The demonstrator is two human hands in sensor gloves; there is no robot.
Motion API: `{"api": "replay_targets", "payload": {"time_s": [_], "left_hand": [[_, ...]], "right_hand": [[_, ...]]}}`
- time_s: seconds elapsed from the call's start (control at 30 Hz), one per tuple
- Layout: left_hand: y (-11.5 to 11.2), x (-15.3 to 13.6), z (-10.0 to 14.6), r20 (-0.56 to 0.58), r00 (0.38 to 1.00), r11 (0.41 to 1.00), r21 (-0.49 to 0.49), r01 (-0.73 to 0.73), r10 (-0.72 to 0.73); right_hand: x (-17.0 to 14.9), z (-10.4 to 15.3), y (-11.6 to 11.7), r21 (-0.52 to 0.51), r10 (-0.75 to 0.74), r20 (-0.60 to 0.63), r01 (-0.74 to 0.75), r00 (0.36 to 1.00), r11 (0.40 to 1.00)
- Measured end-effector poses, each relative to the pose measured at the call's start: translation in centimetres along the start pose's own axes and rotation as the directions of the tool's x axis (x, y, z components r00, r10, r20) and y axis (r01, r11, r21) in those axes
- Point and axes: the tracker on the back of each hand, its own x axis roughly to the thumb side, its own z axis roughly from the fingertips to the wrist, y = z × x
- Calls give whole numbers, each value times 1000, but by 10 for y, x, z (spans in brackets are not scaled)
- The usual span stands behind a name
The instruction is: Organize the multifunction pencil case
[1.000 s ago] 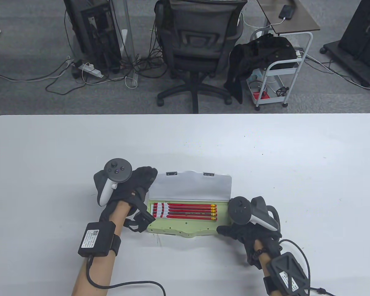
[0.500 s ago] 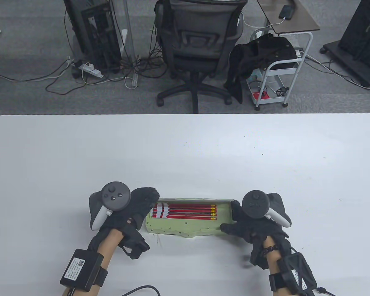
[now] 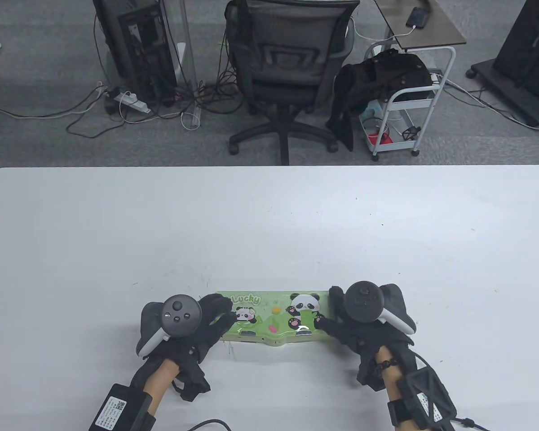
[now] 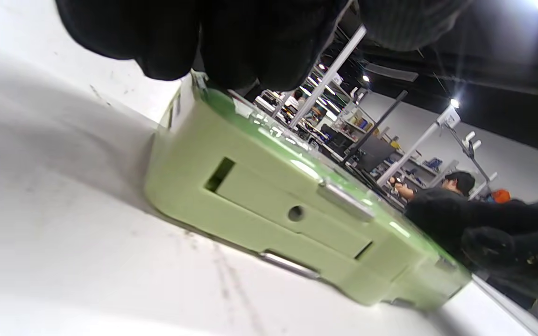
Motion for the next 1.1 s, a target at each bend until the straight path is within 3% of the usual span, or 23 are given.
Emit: {"api": "replay_targets", "payload": {"time_s": [0.1, 0.6, 0.8, 0.93, 1.1], "left_hand": [[-2, 0, 2, 20, 999, 999, 1, 33, -33], [-4, -7, -2, 55, 998, 999, 30, 16, -18], [9, -16, 2, 35, 999, 996, 77, 34, -36], [18, -25, 9, -38, 981, 977, 93, 194, -191], [17, -31, 10, -157, 899, 912, -57, 406, -410]], "right_hand": [[6, -2, 3, 1, 58, -8, -58, 998, 998], [8, -1, 1, -8, 69, -34, -69, 997, 998], [-3, 6, -11, -130, 42, -69, -51, 997, 990], [-9, 14, -21, -249, 98, -99, -120, 990, 961], [-15, 18, -24, -271, 134, -120, -163, 984, 949]]}}
